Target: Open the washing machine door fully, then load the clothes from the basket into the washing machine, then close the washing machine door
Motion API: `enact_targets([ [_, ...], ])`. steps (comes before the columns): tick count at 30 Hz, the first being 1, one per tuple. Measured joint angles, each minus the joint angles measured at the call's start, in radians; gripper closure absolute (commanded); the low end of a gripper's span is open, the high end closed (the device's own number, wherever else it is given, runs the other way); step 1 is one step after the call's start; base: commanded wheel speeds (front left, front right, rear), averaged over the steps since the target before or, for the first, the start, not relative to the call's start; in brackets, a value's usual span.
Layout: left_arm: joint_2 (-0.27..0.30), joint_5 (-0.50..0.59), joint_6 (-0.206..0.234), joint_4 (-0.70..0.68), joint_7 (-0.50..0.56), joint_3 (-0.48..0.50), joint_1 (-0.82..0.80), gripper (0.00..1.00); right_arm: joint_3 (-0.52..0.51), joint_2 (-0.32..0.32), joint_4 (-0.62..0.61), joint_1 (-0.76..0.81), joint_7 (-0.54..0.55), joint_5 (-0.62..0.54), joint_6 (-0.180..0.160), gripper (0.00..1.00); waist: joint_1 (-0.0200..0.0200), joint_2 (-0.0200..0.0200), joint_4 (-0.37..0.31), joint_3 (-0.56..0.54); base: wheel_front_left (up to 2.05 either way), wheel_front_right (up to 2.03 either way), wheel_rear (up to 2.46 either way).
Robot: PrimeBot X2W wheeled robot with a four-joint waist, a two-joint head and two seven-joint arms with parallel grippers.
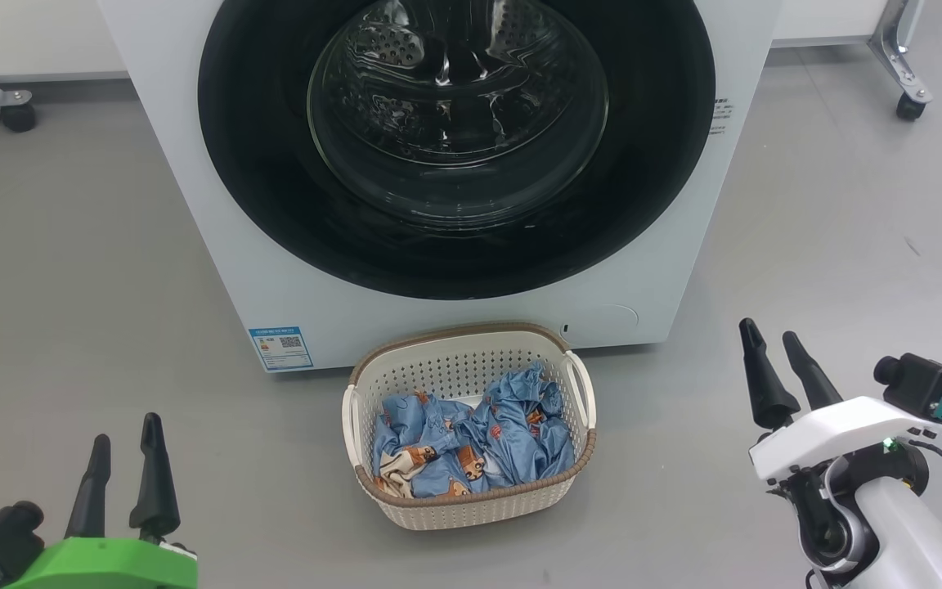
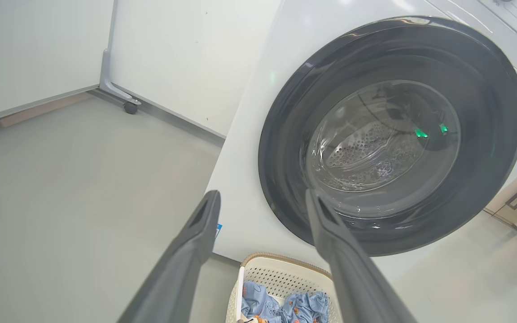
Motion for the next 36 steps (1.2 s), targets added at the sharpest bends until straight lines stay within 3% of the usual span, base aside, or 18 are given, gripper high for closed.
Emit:
enact_targets([
  [24,-0.017,0.266,0.008,0.015,-0.079,-0.013,-0.002,0.00,0.112,-0.003,0.114,-0.089,-0.059,-0.288,-0.017,0.00,0.0000,0.0000,-0.007,-0.005,0.00,0.00,0.00],
  [36,-0.015,0.289,0.007,0.037,-0.082,-0.009,-0.003,0.00,0.113,0.005,0.132,-0.093,-0.061,-0.303,-0.016,0.00,0.0000,0.0000,-0.008,-0.011,0.00,0.00,0.00],
])
